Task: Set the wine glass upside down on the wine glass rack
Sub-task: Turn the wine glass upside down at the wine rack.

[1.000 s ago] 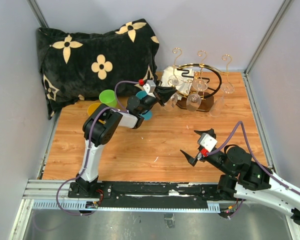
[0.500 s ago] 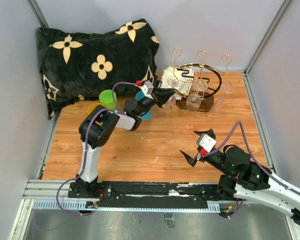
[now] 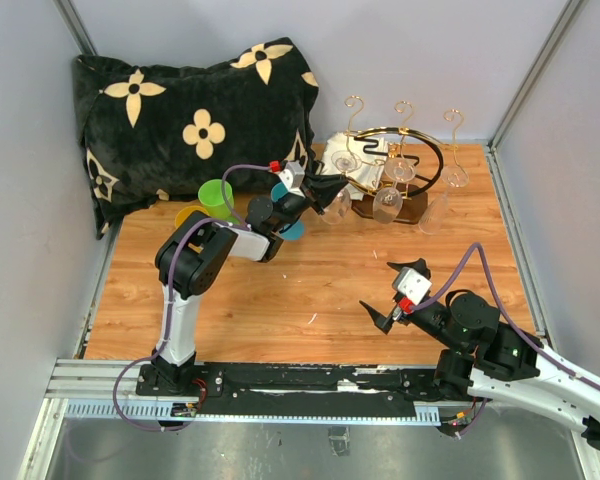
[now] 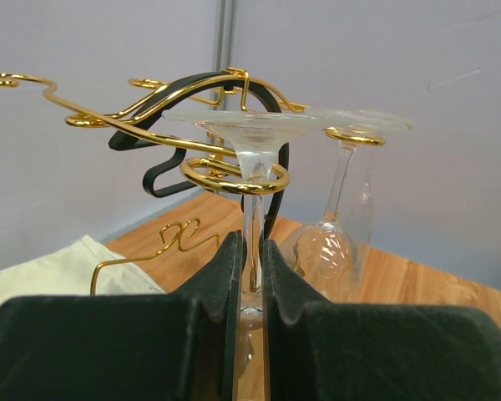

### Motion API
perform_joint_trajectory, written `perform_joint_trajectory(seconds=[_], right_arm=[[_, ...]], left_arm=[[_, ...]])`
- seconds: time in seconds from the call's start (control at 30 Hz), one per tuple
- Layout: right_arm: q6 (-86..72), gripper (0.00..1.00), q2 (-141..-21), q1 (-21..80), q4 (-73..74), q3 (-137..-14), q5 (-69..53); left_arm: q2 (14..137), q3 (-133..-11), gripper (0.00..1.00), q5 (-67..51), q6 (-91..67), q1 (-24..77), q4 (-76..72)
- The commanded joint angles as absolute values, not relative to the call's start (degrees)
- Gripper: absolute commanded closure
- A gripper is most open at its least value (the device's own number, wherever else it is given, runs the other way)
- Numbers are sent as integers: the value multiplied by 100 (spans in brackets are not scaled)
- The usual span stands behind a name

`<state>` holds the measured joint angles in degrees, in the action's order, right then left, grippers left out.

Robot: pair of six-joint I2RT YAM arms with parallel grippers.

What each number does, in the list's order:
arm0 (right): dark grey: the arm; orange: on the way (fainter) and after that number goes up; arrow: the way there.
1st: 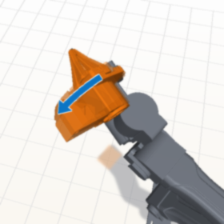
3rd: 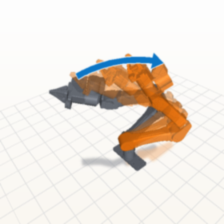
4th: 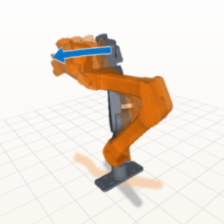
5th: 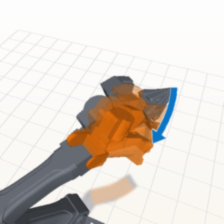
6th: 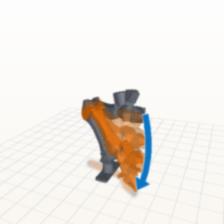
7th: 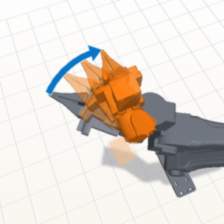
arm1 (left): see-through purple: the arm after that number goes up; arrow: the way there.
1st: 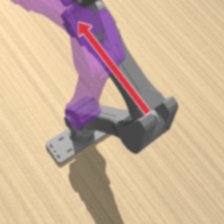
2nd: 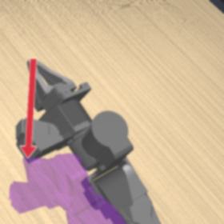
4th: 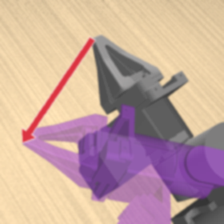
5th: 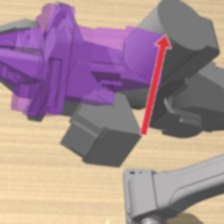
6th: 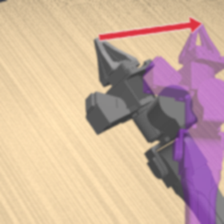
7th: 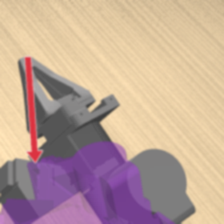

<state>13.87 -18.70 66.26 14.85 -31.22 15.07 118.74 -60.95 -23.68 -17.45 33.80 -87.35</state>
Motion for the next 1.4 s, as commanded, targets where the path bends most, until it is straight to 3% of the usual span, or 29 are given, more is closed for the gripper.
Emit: perform_joint_trajectory(seconds=[0.0, 0.63, 1.37], right_arm=[[1318, 2, -1854, 6583, 1405, -3042, 1520], [1291, 2, -1989, 6583, 1373, -3058, 1384], [1296, 2, -1966, 6583, 1396, -3041, 1353]], left_arm=[[11643, -6053, 100, -2122, -1771, 3321, -9780], [11821, -6123, 99, -1468, -1995, 3226, -9542], [11864, -6477, 85, -1576, -1852, 3230, -8607]])
